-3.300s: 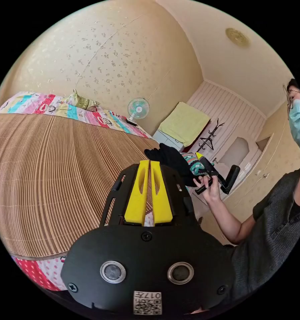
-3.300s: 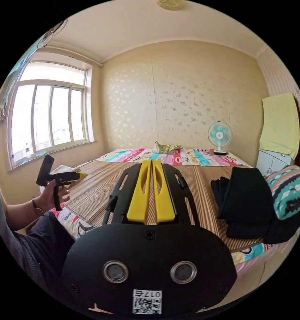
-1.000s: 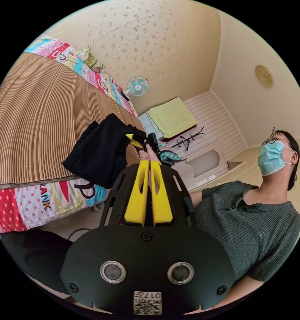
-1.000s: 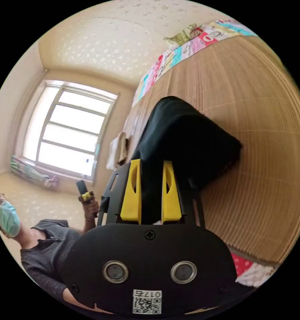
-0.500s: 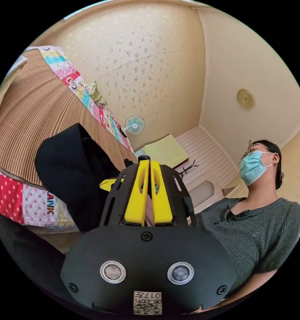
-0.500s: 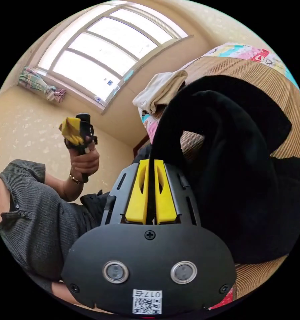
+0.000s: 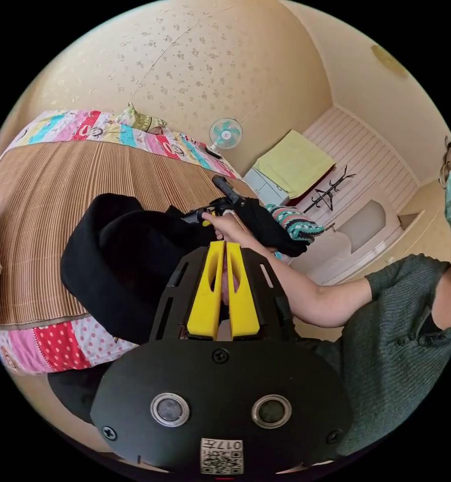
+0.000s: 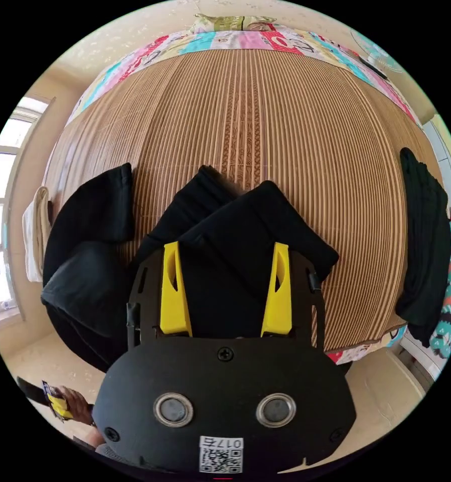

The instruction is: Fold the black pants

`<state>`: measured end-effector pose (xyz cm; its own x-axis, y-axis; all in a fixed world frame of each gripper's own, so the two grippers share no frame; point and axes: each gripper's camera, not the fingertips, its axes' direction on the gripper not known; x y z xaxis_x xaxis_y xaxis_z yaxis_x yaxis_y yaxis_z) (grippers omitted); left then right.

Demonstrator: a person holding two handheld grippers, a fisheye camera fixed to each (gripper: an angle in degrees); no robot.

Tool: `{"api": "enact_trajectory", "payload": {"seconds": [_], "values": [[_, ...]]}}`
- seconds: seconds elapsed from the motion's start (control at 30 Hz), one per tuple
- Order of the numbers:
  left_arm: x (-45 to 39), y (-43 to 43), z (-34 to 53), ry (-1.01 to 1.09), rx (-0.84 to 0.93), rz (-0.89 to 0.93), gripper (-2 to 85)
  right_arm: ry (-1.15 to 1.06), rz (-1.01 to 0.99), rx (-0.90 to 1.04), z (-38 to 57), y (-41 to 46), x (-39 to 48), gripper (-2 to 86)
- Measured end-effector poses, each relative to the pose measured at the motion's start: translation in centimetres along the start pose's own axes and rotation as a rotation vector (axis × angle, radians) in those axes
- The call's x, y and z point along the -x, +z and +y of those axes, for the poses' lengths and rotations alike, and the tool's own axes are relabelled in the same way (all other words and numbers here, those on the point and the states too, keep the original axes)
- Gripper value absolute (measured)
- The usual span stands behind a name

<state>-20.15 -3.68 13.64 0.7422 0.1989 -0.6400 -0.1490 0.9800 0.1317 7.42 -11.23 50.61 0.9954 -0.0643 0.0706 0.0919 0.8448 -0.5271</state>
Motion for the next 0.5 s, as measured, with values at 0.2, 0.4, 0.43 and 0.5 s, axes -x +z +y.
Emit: {"api": "enact_trajectory", "payload": {"seconds": [0.2, 0.4, 0.43, 0.5], "values": [[-1.8, 7.9, -8.5, 0.08, 0.123, -0.017, -0.9, -0.279, -0.073, -0.128, 2.8, -2.2, -1.5, 8.1], [2.9, 19.8, -19.8, 0.046, 0.313, -0.13, 2.3, -0.389, -0.664, -0.537, 13.4, -7.1, -14.9, 6.1], [4.0, 22.8, -21.4, 0.032, 0.376, -0.149, 4.8, -0.307, -0.838, -0.576, 14.9, -6.2, -19.0, 6.1], [5.1, 27.2, -23.4, 0.029, 0.486, -0.167, 6.2, -0.137, -1.019, -0.621, 17.5, -3.4, -24.9, 6.2]]}}
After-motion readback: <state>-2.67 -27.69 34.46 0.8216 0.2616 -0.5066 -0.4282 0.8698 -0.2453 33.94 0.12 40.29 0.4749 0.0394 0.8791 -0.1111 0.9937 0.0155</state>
